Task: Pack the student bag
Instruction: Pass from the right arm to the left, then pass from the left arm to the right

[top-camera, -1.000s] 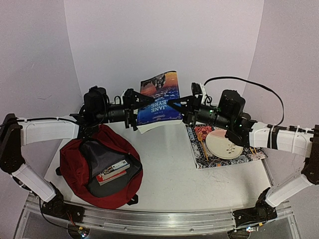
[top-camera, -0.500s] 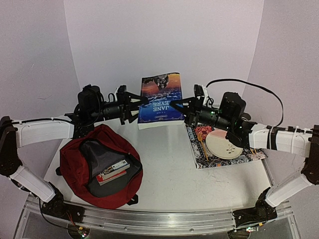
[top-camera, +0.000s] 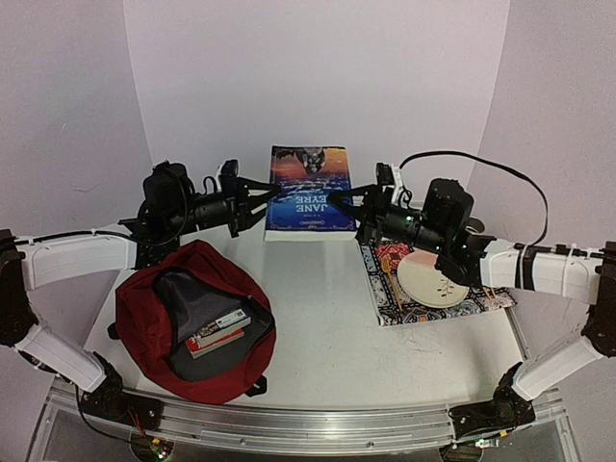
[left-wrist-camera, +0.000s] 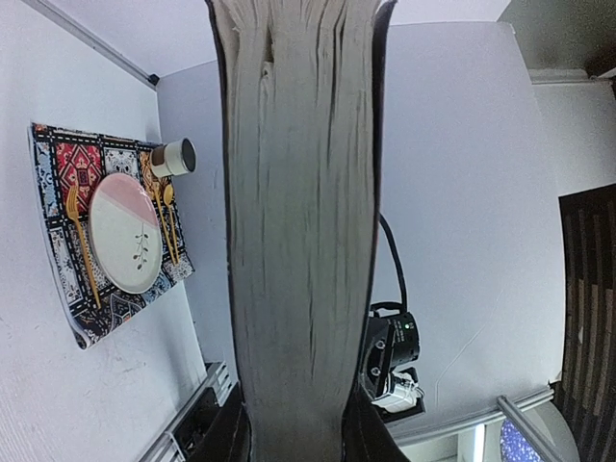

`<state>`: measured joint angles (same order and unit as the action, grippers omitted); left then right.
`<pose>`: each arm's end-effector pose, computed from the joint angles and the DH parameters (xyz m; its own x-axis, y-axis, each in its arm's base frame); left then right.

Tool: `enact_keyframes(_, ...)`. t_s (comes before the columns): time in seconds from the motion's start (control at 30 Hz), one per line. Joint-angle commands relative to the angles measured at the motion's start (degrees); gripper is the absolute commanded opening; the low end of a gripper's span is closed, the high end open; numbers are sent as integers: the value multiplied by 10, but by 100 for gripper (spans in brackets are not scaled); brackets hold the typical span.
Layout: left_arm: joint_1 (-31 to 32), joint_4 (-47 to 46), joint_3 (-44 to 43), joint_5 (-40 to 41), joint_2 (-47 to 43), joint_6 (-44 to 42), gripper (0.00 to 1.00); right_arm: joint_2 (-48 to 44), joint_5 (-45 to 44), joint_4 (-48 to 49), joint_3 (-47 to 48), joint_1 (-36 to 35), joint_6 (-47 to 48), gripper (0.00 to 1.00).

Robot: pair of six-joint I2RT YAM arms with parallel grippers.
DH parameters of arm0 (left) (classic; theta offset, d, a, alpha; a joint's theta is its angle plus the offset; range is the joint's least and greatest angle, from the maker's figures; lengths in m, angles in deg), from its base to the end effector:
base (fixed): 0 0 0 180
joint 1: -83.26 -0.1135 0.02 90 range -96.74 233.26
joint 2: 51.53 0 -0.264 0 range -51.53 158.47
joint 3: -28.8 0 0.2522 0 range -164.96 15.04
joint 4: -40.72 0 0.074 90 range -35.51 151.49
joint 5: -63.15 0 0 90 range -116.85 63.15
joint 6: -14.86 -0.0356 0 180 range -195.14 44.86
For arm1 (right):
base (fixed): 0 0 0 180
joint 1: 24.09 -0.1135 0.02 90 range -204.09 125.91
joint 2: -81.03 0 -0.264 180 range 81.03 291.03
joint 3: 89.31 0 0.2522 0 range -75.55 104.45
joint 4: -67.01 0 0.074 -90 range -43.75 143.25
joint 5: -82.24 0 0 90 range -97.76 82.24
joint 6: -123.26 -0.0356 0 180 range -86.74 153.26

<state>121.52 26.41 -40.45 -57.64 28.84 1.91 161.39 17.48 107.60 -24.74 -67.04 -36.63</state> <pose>0.2460 -0.2172 0.3310 -0.8997 -0.3567 -0.2515 0.2517 0.0467 -0.9667 0.2201 0.2257 0.3497 -0.7392 0.4723 -0.4801 -0.5976 -0.1314 0.7909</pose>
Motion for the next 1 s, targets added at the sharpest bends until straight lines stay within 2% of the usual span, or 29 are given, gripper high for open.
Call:
enact_keyframes(0.0,0,-41,13,99,-55,13,0,-48,-76,57,0,-30,39,56)
enact_keyframes(0.27,30,-79,43,211,-76,37,0,-55,-219,78,-51,-96,10,75)
enact_keyframes(0.4,55,-107,62,272,-79,51,0,-40,-275,111,-58,-133,7,80)
enact_keyframes(0.67,87,-144,67,342,-76,50,0,10,-289,164,-37,-153,-19,90)
enact_keyframes(0.97,115,-184,75,363,-56,58,0,55,-287,175,9,-159,-23,90)
